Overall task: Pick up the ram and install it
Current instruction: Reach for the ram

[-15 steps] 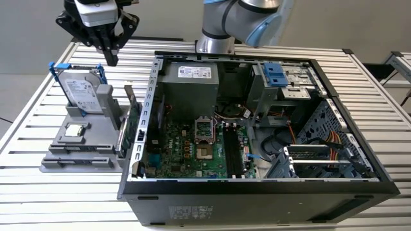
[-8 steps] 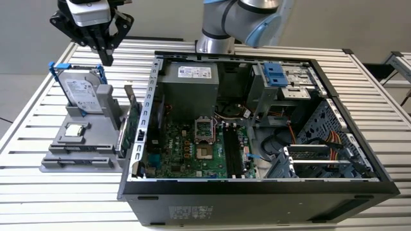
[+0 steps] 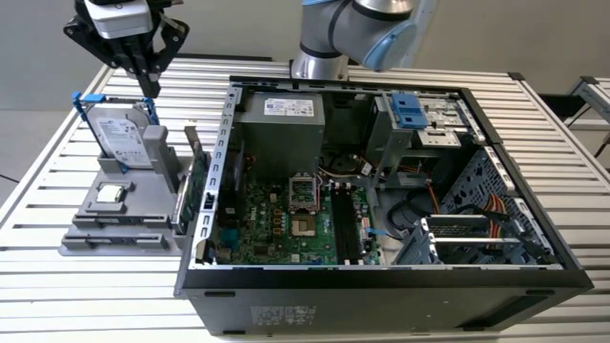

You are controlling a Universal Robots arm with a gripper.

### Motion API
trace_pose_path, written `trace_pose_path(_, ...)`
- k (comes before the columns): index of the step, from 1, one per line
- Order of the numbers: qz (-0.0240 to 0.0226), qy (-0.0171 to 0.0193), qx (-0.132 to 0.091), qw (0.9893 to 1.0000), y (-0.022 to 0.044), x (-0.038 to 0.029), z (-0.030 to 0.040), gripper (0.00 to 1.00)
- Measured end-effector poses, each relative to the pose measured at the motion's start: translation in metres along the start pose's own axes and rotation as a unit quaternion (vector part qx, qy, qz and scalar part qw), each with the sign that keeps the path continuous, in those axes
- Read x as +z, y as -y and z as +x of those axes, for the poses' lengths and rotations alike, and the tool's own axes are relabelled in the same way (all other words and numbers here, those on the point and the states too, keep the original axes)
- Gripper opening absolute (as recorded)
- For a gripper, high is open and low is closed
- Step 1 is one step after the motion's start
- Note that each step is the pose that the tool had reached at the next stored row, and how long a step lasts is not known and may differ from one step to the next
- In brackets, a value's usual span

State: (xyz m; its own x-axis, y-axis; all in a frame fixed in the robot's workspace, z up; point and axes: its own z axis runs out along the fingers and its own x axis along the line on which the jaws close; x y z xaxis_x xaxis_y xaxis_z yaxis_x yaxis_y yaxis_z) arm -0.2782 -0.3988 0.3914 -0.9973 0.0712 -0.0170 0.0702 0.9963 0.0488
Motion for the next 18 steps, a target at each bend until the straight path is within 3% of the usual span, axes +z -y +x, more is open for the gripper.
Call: trace_pose_path(18,-0.0001,-0.0018,-0.010,1.0000,0.0012,-0.0003,0.0171,0.00)
